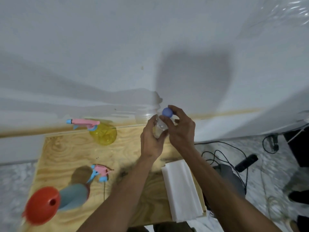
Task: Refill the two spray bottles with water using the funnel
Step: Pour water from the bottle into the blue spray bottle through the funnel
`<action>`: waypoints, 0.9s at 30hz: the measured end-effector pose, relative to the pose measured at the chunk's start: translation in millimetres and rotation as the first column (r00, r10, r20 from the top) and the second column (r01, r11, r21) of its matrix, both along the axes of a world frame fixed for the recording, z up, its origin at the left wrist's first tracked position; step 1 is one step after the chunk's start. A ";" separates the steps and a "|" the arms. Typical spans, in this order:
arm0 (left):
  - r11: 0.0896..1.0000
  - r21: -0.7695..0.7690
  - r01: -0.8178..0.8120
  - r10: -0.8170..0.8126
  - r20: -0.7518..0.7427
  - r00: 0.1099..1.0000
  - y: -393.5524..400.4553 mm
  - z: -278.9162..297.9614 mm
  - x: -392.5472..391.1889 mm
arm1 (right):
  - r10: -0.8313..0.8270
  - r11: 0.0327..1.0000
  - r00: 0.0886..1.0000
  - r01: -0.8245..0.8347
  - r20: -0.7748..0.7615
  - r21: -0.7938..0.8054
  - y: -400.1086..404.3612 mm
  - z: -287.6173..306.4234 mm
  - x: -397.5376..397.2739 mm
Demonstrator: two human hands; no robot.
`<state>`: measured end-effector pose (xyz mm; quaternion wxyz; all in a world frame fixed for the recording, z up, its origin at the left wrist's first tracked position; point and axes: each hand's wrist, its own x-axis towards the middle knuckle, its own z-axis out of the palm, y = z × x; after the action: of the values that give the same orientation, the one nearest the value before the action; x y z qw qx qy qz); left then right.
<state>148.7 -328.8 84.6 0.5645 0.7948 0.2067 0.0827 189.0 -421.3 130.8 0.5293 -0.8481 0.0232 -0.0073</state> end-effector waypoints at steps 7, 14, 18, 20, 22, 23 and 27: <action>0.997 0.018 0.081 -0.081 0.011 0.997 32.4 10.1 -79.9 | 0.039 0.993 0.999 -0.037 -0.013 0.110 19.3 41.1 -54.9; 1.000 -0.014 0.006 -0.005 0.061 0.998 66.9 23.4 -168.2 | 0.117 0.970 0.993 -0.111 -0.016 0.217 57.3 69.9 -130.8; 0.999 -0.031 -0.030 0.032 0.055 0.998 83.1 20.2 -214.4 | 0.124 0.962 0.992 -0.120 0.000 0.244 75.2 74.2 -172.7; 0.997 -0.037 -0.060 0.063 0.069 0.996 88.2 17.7 -231.7 | 0.124 0.957 0.992 -0.122 0.009 0.264 79.7 75.5 -190.5; 0.998 0.014 -0.055 0.054 0.064 0.997 92.3 20.7 -247.6 | 0.126 0.956 0.992 -0.126 0.019 0.266 82.7 77.8 -205.6; 0.998 0.046 -0.038 0.036 0.055 0.998 93.8 23.1 -255.2 | 0.127 0.957 0.992 -0.128 0.021 0.262 83.9 79.3 -211.6; 0.999 0.053 -0.006 0.003 0.066 0.998 94.5 26.3 -281.5 | 0.144 0.962 0.988 -0.152 0.053 0.226 85.3 82.8 -227.0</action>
<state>-132.7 -234.3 110.9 0.5496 0.8059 0.1875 0.1155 -38.1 -336.0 213.6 0.6230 -0.7804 -0.0491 0.0197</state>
